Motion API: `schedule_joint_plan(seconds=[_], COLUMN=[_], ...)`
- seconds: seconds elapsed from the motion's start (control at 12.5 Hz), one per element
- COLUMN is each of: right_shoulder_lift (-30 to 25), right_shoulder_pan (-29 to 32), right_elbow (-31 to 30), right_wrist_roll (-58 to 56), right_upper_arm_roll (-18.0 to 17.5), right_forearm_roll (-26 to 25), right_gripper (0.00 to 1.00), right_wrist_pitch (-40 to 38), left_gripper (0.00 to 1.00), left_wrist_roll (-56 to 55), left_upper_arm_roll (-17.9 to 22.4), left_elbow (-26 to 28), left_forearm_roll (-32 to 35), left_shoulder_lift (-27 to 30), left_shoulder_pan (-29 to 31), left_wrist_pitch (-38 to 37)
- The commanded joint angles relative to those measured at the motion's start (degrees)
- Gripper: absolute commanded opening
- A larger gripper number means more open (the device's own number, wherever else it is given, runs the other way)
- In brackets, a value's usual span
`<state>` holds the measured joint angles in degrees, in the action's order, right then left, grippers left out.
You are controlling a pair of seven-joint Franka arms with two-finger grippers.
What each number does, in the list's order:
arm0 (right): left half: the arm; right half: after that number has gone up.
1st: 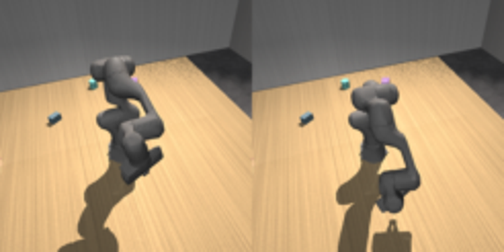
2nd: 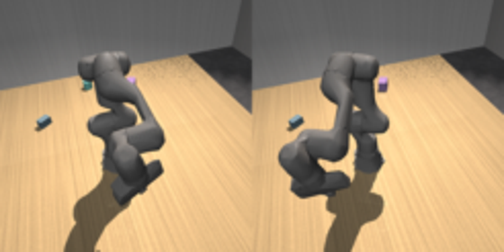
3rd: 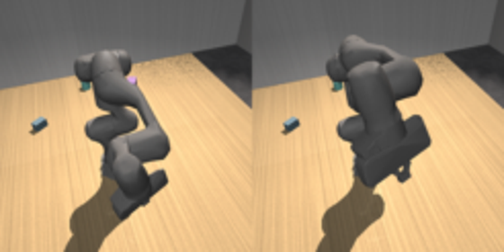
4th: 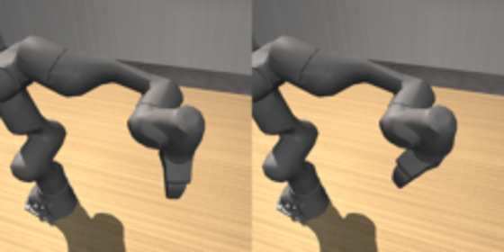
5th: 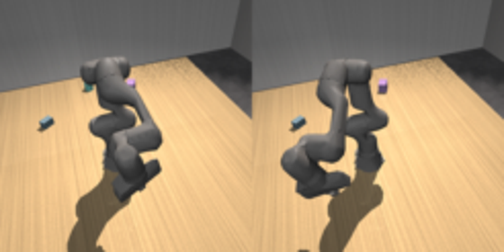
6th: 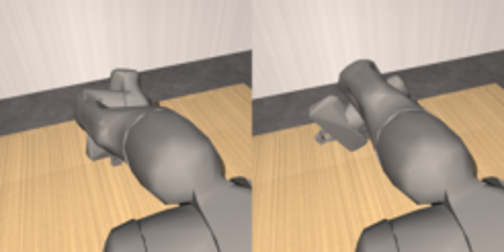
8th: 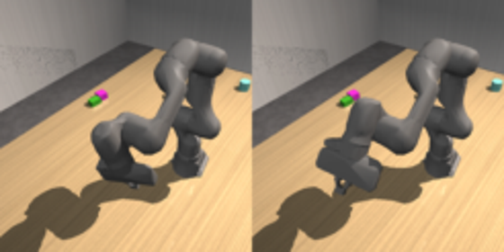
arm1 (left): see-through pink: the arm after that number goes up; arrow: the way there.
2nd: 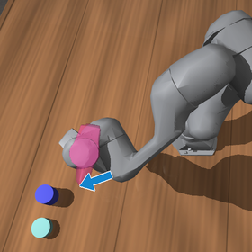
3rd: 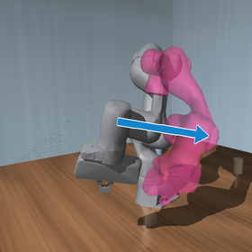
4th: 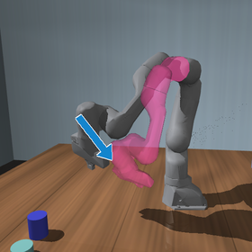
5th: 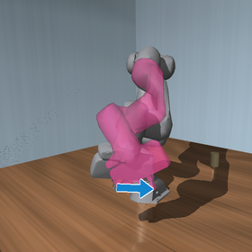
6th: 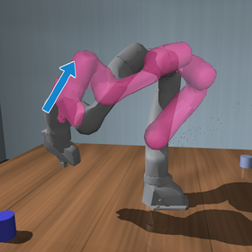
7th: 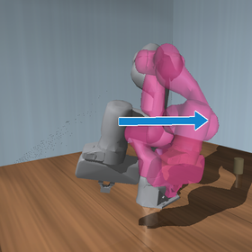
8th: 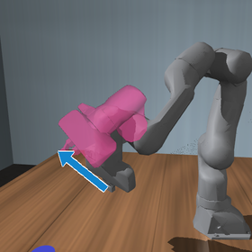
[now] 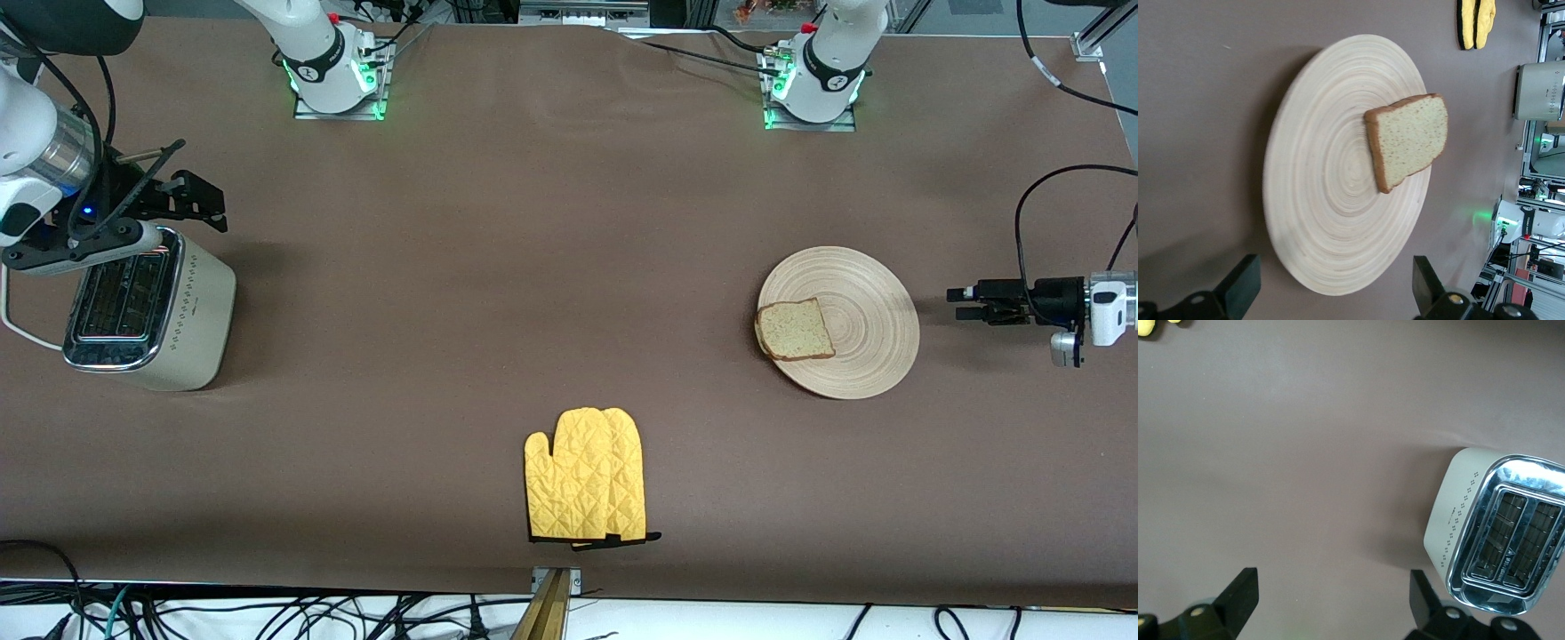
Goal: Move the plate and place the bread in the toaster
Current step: 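Lower the left gripper to the wooden plate's rim and grip it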
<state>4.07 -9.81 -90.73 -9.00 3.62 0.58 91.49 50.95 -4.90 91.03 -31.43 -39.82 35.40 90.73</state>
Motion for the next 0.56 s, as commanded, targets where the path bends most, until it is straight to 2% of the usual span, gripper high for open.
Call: schedule_joint_plan(seconds=[0.0, 0.16, 0.32, 0.48], right_shoulder_lift=[-0.9, -0.9, -0.9, -1.0], right_shoulder_pan=[0.0, 0.0, 0.0, 0.0], right_elbow=[0.3, 0.3, 0.3, 0.3], right_wrist_roll=[-1.7, -1.9, -1.8, -1.9], right_upper_arm_roll=[0.4, 0.1, 0.2, 0.3], right_forearm_roll=[0.7, 0.7, 0.8, 0.8], right_gripper=[1.0, 1.0, 1.0, 1.0], right_wrist_pitch=[-0.5, -0.4, -0.4, -0.5], left_gripper=[1.0, 1.0, 1.0, 1.0], left_wrist_roll=[1.8, 1.6, 2.0, 2.1], left_upper_arm_roll=[-0.6, -0.5, -0.5, -0.9], left_elbow=[-3.2, -3.0, -1.2, -0.3], left_forearm_roll=[-5.2, -7.2, -7.0, -7.2], left_shoulder_lift=[-4.4, -7.4, -8.4, -9.0], left_shoulder_pan=[1.0, 0.9, 0.3, -0.1], left_wrist_pitch=[-0.6, -0.1, 3.0, 3.0])
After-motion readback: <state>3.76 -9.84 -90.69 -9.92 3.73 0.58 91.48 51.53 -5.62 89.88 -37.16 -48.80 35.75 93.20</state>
